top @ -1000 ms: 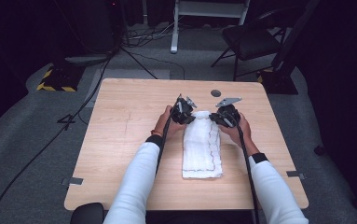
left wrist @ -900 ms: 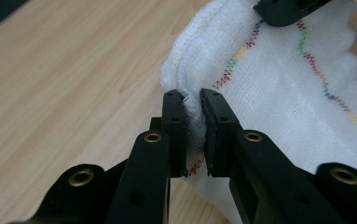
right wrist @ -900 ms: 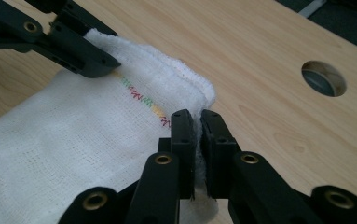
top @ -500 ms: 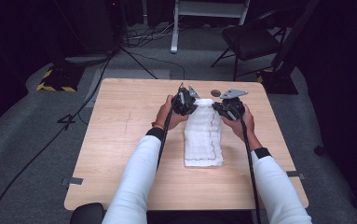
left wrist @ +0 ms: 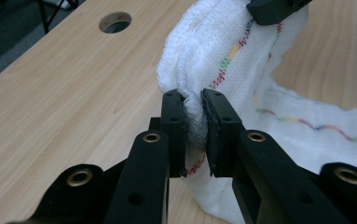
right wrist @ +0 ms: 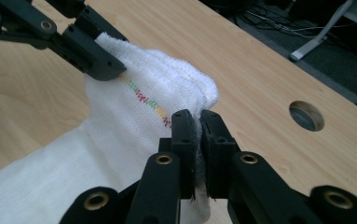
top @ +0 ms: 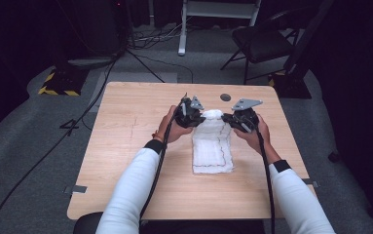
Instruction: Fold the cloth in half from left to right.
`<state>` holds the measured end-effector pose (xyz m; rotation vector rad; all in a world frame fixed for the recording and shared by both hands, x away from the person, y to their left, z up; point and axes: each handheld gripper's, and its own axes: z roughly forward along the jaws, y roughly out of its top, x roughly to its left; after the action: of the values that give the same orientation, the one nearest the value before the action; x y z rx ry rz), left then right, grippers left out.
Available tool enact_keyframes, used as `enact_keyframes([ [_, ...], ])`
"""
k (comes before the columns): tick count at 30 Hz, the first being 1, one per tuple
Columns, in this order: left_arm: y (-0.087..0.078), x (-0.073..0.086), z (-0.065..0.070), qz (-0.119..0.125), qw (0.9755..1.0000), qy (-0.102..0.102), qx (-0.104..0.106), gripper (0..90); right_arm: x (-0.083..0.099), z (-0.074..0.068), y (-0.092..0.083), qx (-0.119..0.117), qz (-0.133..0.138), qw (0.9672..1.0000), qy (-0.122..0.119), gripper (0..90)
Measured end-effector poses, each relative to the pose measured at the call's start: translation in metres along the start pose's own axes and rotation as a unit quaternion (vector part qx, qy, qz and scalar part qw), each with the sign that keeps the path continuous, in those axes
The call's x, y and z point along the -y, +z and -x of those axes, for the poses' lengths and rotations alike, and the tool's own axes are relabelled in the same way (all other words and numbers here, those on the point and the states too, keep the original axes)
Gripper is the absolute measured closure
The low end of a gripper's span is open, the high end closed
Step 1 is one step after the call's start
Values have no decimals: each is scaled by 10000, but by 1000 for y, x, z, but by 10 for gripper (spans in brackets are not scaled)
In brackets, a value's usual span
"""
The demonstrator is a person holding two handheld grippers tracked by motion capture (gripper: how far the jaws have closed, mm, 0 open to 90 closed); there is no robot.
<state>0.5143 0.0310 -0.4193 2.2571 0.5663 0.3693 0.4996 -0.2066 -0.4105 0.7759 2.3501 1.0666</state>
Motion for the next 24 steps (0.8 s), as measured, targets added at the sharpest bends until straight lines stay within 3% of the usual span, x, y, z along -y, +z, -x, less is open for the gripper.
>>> enact_keyframes([
  [6, -9, 8, 14, -7, 9994, 248, 233, 788, 12, -7, -10, -255, 71, 9996, -5, 851],
  [10, -11, 16, 24, 26, 9986, 301, 430, 787, 21, -14, -14, -399, 48, 9992, -45, 851],
  [16, -11, 27, 40, -73, 9964, 513, 664, 786, 38, -23, -16, -607, -98, 9981, -62, 850],
  [21, -14, 37, 51, -46, 9951, 541, 820, 782, 47, -31, -21, -753, -115, 9971, -84, 847],
  [24, -15, 41, 58, -153, 9940, 616, 891, 779, 52, -37, -23, -856, -163, 9961, -123, 847],
])
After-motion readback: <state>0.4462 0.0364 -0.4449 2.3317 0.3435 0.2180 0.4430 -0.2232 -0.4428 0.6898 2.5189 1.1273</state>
